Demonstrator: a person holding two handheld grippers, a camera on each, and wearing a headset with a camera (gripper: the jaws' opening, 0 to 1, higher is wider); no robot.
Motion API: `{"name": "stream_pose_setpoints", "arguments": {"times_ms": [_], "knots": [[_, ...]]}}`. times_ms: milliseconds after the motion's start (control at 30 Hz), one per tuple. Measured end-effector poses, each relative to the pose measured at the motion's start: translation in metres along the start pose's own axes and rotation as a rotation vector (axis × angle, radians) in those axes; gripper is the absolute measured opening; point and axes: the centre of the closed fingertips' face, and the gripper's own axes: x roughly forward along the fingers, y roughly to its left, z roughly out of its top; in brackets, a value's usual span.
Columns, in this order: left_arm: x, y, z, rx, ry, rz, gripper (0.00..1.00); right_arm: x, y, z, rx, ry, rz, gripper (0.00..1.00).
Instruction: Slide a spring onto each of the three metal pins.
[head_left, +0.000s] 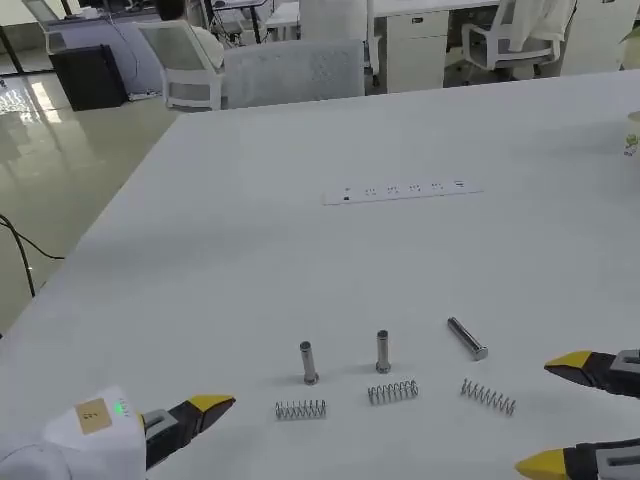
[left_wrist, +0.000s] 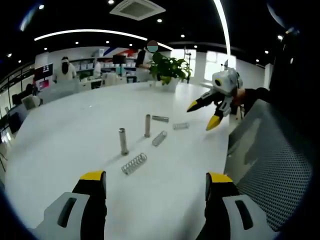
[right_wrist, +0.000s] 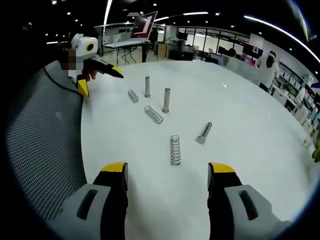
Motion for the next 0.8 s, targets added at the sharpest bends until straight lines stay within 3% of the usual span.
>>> {"name": "stream_pose_setpoints", "arguments": {"times_ms": [800], "knots": [[0.0005, -0.0002, -0.0002, -0.001, 0.001, -0.002, 0.78, 0.0004, -0.0085, 0.0067, -0.002, -0.008, -0.001, 0.64]]}}
